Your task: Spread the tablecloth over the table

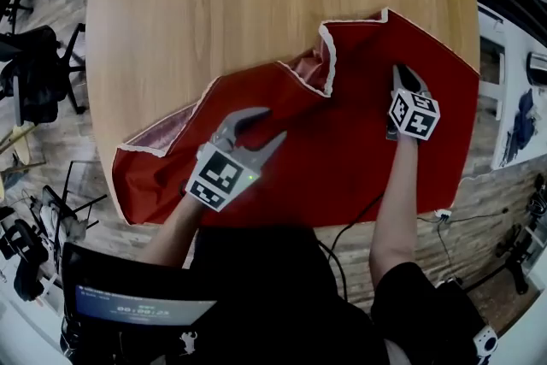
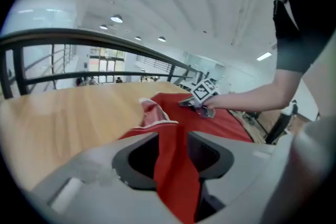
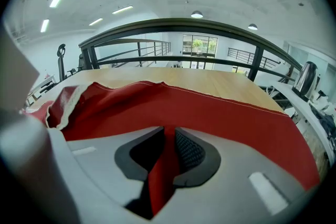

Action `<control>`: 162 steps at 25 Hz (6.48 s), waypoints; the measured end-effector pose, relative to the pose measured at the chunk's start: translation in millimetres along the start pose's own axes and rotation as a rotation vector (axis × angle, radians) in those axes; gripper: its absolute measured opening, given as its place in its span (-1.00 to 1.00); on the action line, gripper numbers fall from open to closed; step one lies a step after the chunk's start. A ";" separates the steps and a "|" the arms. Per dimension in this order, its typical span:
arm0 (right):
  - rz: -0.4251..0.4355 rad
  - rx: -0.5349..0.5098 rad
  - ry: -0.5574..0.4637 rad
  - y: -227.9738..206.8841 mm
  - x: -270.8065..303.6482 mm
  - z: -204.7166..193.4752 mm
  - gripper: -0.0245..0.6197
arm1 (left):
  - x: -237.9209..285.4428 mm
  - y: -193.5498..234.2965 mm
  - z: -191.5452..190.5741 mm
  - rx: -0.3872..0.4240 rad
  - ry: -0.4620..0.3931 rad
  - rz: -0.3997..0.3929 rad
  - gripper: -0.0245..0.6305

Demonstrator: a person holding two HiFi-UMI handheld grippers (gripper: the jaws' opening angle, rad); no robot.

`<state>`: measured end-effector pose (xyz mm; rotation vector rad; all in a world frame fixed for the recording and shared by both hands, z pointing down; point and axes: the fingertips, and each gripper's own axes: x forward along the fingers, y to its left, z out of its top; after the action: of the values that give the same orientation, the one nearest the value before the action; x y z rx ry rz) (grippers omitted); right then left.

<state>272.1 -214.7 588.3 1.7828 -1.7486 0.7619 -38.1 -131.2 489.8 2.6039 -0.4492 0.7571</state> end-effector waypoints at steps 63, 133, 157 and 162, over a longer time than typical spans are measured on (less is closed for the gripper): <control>0.078 -0.168 -0.015 38.9 89.2 97.6 -0.89 | -16.9 344.9 -5.4 -0.034 0.106 0.593 -0.91; 0.492 -0.552 -0.008 486.5 166.0 168.9 -0.86 | -217.9 542.6 -35.4 -0.242 -0.139 0.684 -0.39; 0.480 -0.544 -0.025 489.1 164.5 171.9 -0.86 | -134.0 454.1 -20.1 0.382 0.016 0.510 0.04; 0.478 -0.545 -0.036 492.1 165.4 171.4 -0.86 | -126.5 470.5 -17.5 0.440 0.086 0.525 -0.14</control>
<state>-213.2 -466.1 576.1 1.0391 -2.1776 0.3654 -337.1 -509.5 561.9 2.8598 -1.0703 1.2524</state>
